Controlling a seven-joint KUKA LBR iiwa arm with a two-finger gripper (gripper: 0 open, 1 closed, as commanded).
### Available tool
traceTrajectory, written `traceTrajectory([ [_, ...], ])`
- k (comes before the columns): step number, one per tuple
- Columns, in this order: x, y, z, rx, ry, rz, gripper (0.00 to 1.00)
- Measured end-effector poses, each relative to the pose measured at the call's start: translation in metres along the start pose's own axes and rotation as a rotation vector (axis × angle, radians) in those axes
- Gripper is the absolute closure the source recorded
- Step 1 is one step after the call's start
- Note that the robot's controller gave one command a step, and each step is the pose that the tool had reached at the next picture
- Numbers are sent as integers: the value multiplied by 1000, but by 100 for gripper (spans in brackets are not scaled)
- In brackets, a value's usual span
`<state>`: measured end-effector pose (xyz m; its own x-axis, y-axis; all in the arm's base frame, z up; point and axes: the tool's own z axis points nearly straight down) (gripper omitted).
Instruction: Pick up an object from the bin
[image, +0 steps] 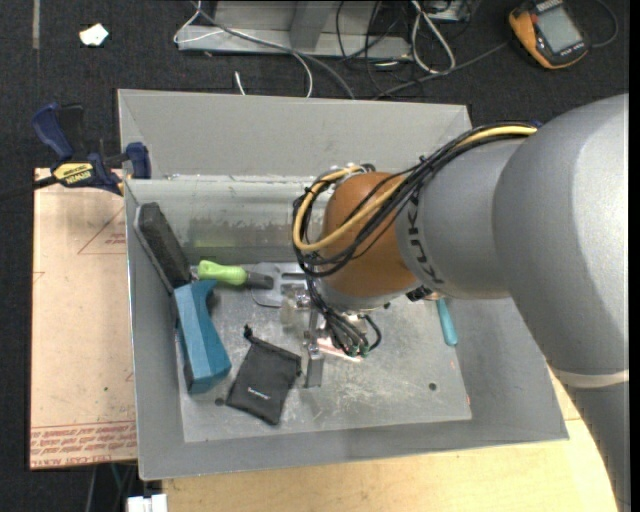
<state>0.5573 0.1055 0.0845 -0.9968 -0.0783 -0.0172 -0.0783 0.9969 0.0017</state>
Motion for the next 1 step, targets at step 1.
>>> traceTrajectory([
  [1,9,-4,2,-1,2,-15,100],
])
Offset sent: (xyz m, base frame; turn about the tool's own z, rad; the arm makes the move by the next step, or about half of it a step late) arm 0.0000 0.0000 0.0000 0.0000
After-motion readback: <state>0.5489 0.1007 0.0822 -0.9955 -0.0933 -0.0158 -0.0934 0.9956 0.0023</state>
